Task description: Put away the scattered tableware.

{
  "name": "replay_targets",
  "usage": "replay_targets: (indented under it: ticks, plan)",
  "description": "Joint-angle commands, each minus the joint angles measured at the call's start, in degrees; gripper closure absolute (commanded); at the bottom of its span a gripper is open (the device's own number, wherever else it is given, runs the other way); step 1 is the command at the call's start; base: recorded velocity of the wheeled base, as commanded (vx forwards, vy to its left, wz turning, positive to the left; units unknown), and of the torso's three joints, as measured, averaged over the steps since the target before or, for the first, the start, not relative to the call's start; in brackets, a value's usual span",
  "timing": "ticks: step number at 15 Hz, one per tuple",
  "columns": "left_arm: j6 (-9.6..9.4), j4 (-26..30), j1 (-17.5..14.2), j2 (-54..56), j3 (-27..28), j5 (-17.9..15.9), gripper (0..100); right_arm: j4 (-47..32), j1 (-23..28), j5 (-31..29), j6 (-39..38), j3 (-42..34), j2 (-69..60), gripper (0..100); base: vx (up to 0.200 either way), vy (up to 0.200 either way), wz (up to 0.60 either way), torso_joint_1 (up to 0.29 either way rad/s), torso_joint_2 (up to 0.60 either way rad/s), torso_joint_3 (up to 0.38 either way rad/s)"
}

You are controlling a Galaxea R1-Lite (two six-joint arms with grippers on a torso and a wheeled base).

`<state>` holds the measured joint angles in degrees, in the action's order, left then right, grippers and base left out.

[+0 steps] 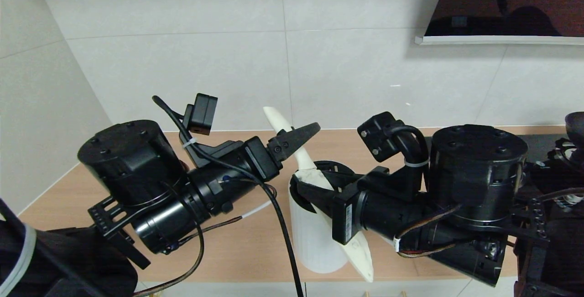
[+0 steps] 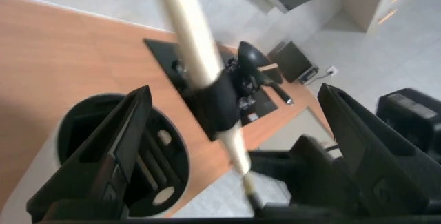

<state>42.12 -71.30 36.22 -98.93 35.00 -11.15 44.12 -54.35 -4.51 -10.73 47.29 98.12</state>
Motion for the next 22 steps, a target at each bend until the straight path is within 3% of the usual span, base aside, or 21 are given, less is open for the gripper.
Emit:
replay_targets:
  ticks: [1,11,12,22]
  plan:
    - [-0.02,-1.12,0.52,-1.71,-0.28,0.17,0,0.09,-0.23,-0.06,0.01,-0.09,0.32,100,0.0,0.0,0.0,0.0,0.0,0.0]
    - [-0.19,-1.47,-0.36,-1.97,0.42,1.93,0,0.35,-0.23,-0.06,0.09,-0.62,0.49,100,0.0,0.0,0.0,0.0,0.0,0.0]
    - [-0.19,-1.47,-0.36,-2.06,0.42,1.93,100,0.35,-0.23,-0.06,0.09,-0.62,0.4,100,0.0,0.0,0.0,0.0,0.0,0.0]
    - [-0.28,-1.47,-0.45,-2.24,0.16,1.84,100,0.44,-0.15,-0.24,0.09,-0.53,0.23,100,0.0,0.0,0.0,0.0,0.0,0.0]
